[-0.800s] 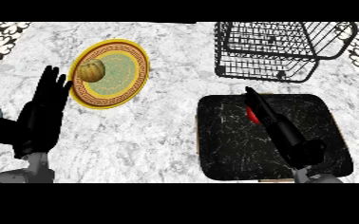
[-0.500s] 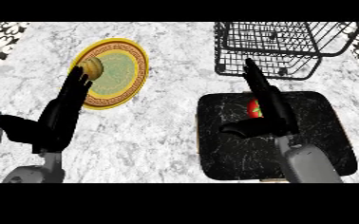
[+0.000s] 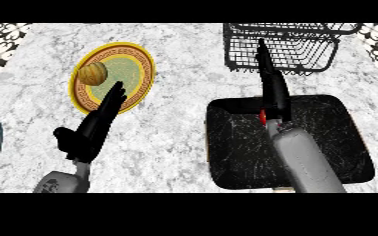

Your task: Pick the tomato from the tray and place it in the tiered basket

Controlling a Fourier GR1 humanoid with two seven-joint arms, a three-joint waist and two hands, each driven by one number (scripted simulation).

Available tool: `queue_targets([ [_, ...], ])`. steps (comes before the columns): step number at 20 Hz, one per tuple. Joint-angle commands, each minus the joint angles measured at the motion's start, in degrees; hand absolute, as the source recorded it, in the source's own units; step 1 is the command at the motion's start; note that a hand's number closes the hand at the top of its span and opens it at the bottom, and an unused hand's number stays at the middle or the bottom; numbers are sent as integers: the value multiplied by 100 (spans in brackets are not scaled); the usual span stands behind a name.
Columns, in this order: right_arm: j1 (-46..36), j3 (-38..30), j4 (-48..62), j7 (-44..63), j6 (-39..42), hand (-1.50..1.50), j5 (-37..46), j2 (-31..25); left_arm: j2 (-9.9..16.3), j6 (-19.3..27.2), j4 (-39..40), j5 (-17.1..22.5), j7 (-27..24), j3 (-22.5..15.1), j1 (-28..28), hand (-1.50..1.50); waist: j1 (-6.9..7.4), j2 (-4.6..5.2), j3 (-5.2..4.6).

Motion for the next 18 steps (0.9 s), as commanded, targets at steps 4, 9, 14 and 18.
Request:
queue_targets([
  [4, -779, 577, -571, 2093, 523, -150, 1209, -1399, -51, 3, 268, -97, -31, 18, -63, 0, -163, -65, -31],
  [9, -1080, 1446, -554, 3549, 2127, -150, 1798, -2382, -54, 4, 187, -117, -96, -16, 56, 0, -122, -115, -70],
  [14, -1584, 1968, -1204, 4940, 3914, -150, 1541, -2810, 67, -182, 317, -6, -178, 133, -25, 0, -89, -96, -60],
  [18, -1962, 1874, -1879, 6428, 4857, -150, 807, -2561, -129, -132, 551, -92, -306, 63, -37, 0, -70, -40, -26],
])
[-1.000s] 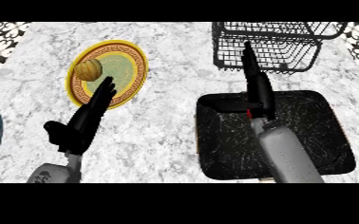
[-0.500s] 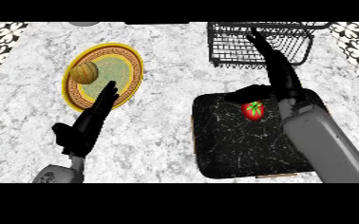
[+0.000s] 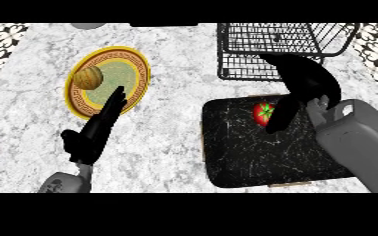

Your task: Pick the tomato from the tray and place it in the tiered basket

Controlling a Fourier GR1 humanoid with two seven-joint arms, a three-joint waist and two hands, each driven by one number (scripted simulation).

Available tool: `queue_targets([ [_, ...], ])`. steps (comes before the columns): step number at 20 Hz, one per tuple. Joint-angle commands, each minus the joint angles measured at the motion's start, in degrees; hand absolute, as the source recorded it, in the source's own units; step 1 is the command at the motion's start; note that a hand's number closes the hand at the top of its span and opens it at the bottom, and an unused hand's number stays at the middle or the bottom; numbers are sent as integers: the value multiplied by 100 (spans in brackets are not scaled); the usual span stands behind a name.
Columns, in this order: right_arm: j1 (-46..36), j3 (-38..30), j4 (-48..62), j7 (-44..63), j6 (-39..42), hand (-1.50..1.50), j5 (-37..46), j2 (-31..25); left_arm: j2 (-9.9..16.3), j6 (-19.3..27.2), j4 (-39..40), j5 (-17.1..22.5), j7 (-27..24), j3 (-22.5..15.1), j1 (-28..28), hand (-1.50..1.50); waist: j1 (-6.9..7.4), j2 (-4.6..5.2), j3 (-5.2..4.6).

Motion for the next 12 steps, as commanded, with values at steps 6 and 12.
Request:
queue_targets([
  [6, -453, 31, -802, 2096, 935, -150, -727, 279, 44, -144, 0, 64, 171, 188, -209, 0, 115, 100, 16],
  [12, -594, 265, -240, 2111, 456, -150, 128, 430, -187, -115, 105, -156, -155, -38, -58, 0, 184, 123, 15],
])
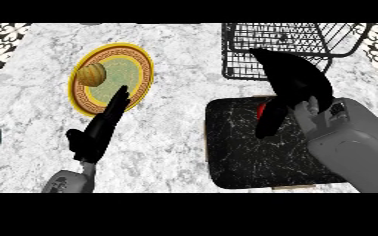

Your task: Pick the tomato from the tray and place it in the tiered basket

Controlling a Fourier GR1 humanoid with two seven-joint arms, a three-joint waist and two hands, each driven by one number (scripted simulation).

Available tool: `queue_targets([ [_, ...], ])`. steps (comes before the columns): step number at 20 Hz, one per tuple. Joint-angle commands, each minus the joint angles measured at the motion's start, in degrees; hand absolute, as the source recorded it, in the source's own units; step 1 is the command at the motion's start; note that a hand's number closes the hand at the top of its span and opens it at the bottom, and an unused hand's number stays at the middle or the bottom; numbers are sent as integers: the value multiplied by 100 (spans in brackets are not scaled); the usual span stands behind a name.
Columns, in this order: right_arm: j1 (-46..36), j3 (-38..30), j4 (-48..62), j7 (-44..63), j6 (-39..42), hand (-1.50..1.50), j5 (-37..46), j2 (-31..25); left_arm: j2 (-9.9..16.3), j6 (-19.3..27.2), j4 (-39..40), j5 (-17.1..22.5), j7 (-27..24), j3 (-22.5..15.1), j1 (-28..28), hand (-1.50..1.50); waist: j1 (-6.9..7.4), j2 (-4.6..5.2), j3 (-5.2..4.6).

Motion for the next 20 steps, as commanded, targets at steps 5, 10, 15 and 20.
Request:
queue_targets([
  [5, 282, 446, 472, 1164, 151, -150, 496, 232, 55, -103, 72, -3, -53, 102, -4, 0, 37, 22, 1],
  [10, 700, 428, 483, 1057, -64, -150, 643, 429, 35, -189, 149, 42, -228, 174, 55, 0, 34, 25, 2],
  [15, 1080, 401, 678, 477, -316, -150, 1080, 313, -148, 20, 25, -61, 90, 111, -170, 0, 2, 33, 9],
  [20, 1178, 130, 1167, 287, -257, -150, 1220, 505, -49, -234, 481, 6, -121, 367, -466, 0, 0, 50, 7],
])
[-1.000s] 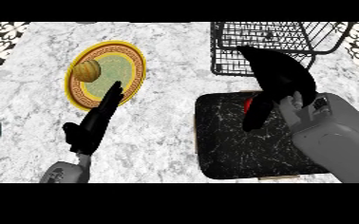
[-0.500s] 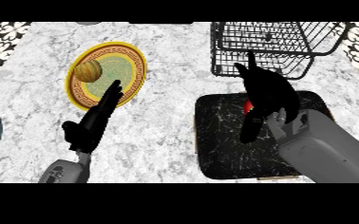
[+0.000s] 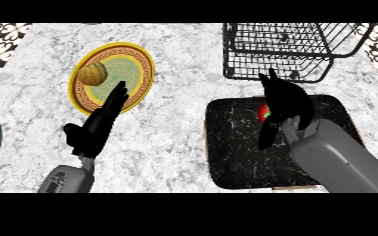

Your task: Pick the tomato from the tray and place it in the tiered basket

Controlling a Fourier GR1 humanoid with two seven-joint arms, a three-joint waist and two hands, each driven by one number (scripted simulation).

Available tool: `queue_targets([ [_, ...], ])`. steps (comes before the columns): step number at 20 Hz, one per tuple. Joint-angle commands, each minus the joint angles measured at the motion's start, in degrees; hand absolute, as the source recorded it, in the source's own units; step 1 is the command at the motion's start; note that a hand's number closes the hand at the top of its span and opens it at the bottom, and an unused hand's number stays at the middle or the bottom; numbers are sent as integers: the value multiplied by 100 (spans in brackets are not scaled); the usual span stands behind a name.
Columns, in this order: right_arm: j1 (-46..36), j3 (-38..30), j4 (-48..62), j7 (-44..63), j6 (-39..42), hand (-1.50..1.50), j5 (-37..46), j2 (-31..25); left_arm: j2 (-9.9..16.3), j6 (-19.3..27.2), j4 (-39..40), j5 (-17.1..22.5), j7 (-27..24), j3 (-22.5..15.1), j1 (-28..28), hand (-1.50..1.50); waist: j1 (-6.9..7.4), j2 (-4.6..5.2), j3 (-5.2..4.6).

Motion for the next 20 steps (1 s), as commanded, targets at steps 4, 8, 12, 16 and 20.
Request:
queue_targets([
  [4, 644, -193, 157, 425, -105, -150, 501, 151, -74, -62, 148, -129, -178, 65, 66, 0, -18, 18, 13],
  [8, 547, -458, 343, 241, 138, -150, 731, 477, -136, -273, 343, -198, -432, 102, 187, 0, 1, 22, 12],
  [12, 803, -641, 725, -291, 44, -150, 1039, 576, -121, -343, 175, -202, -298, 233, 142, 0, 12, 25, 14],
  [16, 982, -810, 574, -327, 188, -150, 1357, 864, -249, -248, 97, -295, -28, 347, 15, 0, 5, 21, 14],
  [20, 717, -1016, 589, -947, -297, 150, 1526, 1130, -262, -315, 150, -288, 81, 388, -56, 0, 13, 25, 14],
])
